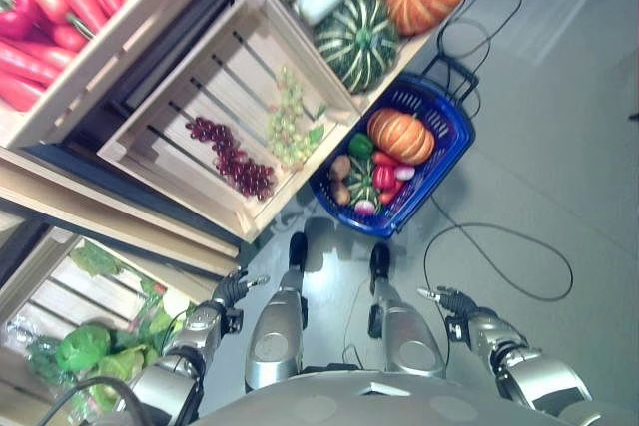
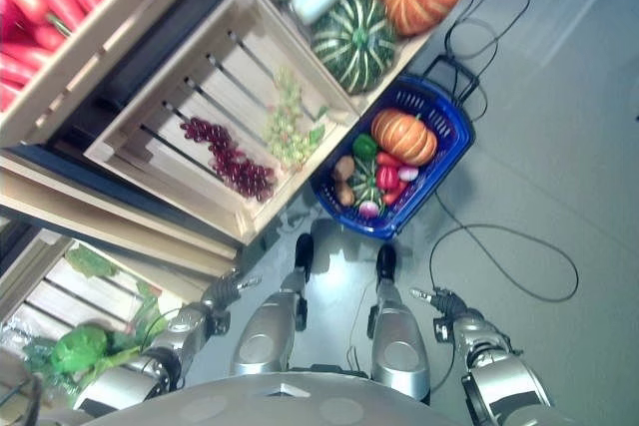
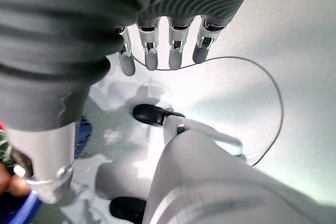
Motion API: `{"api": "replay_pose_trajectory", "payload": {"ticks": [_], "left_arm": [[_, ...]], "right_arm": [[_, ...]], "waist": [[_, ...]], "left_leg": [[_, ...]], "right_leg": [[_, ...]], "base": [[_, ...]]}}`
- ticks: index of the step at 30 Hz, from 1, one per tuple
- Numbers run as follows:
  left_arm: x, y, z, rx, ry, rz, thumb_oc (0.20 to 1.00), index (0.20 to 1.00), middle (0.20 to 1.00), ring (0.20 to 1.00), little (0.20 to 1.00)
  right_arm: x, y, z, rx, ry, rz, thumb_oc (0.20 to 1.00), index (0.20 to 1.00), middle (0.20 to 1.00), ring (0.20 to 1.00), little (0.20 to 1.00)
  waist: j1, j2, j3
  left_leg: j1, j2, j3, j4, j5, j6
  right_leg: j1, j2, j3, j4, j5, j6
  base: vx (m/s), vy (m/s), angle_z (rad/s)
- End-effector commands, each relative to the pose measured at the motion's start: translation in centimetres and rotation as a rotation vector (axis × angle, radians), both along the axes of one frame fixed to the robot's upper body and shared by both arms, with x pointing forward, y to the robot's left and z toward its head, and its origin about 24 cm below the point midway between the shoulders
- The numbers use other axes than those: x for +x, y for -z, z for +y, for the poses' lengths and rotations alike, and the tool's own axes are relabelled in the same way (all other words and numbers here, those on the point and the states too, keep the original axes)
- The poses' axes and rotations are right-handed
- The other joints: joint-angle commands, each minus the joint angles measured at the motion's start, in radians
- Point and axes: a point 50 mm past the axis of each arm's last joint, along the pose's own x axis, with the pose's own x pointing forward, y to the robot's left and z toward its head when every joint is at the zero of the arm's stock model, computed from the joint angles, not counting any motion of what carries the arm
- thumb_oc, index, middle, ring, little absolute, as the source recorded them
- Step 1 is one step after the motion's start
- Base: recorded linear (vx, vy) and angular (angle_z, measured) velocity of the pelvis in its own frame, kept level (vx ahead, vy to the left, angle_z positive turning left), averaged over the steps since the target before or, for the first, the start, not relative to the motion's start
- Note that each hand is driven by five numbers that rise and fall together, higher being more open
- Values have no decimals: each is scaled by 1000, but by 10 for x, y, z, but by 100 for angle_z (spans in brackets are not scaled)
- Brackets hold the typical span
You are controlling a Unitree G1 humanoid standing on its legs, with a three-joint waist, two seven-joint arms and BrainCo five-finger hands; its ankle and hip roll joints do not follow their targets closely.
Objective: Pick up fruits and vegetables into the basket
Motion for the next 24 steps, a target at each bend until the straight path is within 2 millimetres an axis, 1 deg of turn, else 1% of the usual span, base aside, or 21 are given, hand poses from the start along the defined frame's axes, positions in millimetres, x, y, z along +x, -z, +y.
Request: {"api": "replay_pose_trajectory", "payload": {"ticks": [1, 3, 4, 5, 6, 7, 10, 11, 14, 15, 16, 17, 18, 20, 22, 24], "left_arm": [[19, -14, 6, 13, -13, -100, 1000, 1000, 1000, 1000, 1000], [19, -14, 6, 13, -13, -100, 1000, 1000, 1000, 1000, 1000], [31, -23, 3, 4, -11, -157, 1000, 1000, 1000, 1000, 1000], [31, -23, 3, 4, -11, -157, 1000, 1000, 1000, 1000, 1000], [58, -46, -6, -36, 18, -312, 1000, 1000, 1000, 1000, 1000], [76, -67, -16, -98, 60, -427, 1000, 1000, 1000, 1000, 1000], [96, -96, -31, -150, 146, -575, 1000, 1000, 1000, 1000, 1000], [103, -110, -38, -165, 184, -638, 1000, 1000, 1000, 1000, 1000], [113, -134, -45, -177, 236, -738, 1000, 1000, 1000, 1000, 1000], [114, -137, -45, -181, 240, -750, 1000, 1000, 1000, 1000, 1000], [116, -145, -46, -181, 251, -786, 1000, 1000, 1000, 1000, 1000], [121, -159, -49, -190, 267, -833, 1000, 1000, 1000, 1000, 1000], [122, -166, -50, -188, 279, -860, 1000, 1000, 1000, 1000, 1000], [124, -176, -52, -195, 289, -892, 1000, 1000, 1000, 1000, 1000], [127, -197, -53, -201, 315, -958, 1000, 1000, 1000, 1000, 1000], [128, -209, -54, -194, 320, -1003, 1000, 1000, 1000, 1000, 1000]], "right_arm": [[11, -7, -4, -7, 24, -47, 1000, 1000, 1000, 1000, 1000], [11, -7, -4, -7, 24, -47, 1000, 1000, 1000, 1000, 1000], [19, -12, -4, -6, 30, -72, 1000, 1000, 1000, 1000, 1000], [19, -12, -4, -6, 30, -72, 1000, 1000, 1000, 1000, 1000], [32, -21, -7, -13, 43, -116, 1000, 1000, 1000, 1000, 1000], [40, -26, -10, -20, 56, -142, 1000, 1000, 1000, 1000, 1000], [52, -36, -13, -24, 78, -188, 1000, 1000, 1000, 1000, 1000], [59, -41, -15, -24, 90, -211, 1000, 1000, 1000, 1000, 1000], [69, -50, -17, -21, 98, -244, 1000, 1000, 1000, 1000, 1000], [71, -51, -17, -21, 99, -247, 1000, 1000, 1000, 1000, 1000], [73, -53, -18, -20, 100, -254, 1000, 1000, 1000, 1000, 1000], [77, -56, -18, -20, 102, -261, 1000, 1000, 1000, 1000, 1000], [78, -57, -18, -21, 104, -264, 1000, 1000, 1000, 1000, 1000], [79, -58, -19, -20, 108, -268, 1000, 1000, 1000, 1000, 1000], [79, -58, -19, -17, 113, -274, 1000, 1000, 1000, 1000, 1000], [77, -57, -19, -18, 115, -272, 1000, 1000, 1000, 1000, 1000]], "waist": [[9, -44, 21], [9, -44, 21], [12, -42, 38], [12, -42, 38], [15, -31, 76], [18, -23, 98], [19, -14, 121], [17, -10, 121], [14, -5, 121], [14, -4, 121], [12, -3, 121], [12, -1, 121], [13, 1, 121], [13, 3, 121], [13, 5, 121], [14, 6, 121]], "left_leg": [[-38, -9, 68, 1, -14, 20], [-38, -9, 68, 1, -14, 20], [-56, -10, 66, 1, -7, 21], [-56, -10, 66, 1, -7, 21], [-88, -17, 60, 1, 6, 27], [-112, -24, 58, 21, 8, 30], [-178, -37, 50, 104, -10, 34], [-221, -43, 46, 157, -23, 36], [-287, -52, 43, 227, -40, 42], [-293, -54, 42, 233, -41, 43], [-311, -57, 41, 253, -46, 46], [-338, -60, 39, 281, -53, 51], [-351, -62, 40, 294, -56, 53], [-367, -63, 41, 309, -60, 57], [-392, -69, 39, 338, -72, 65], [-405, -72, 37, 352, -77, 70]], "right_leg": [[-83, -99, -2, 20, 102, 59], [-83, -99, -2, 20, 102, 59], [-109, -100, -5, 48, 96, 56], [-109, -100, -5, 48, 96, 56], [-165, -99, 1, 114, 75, 50], [-198, -106, 4, 153, 64, 49], [-257, -116, 9, 207, 58, 50], [-290, -121, 13, 236, 55, 51], [-348, -123, 22, 276, 54, 51], [-354, -122, 23, 280, 54, 50], [-369, -122, 27, 292, 53, 49], [-394, -120, 33, 312, 49, 46], [-406, -118, 36, 322, 47, 45], [-421, -115, 40, 334, 45, 43], [-448, -108, 49, 356, 41, 37], [-460, -103, 54, 367, 39, 35]], "base": [[0, 0, 0], [-26, -4, 0], [-52, -9, 1], [-163, -40, 4], [-189, -58, 3], [-236, -72, 7], [-143, -42, 19], [-117, -26, 11], [-83, -18, 7], [-56, -16, 8], [-62, -15, 10], [-67, -14, 10], [-50, -9, 8], [-25, -9, 6], [0, 0, 0], [0, 0, 0]]}}
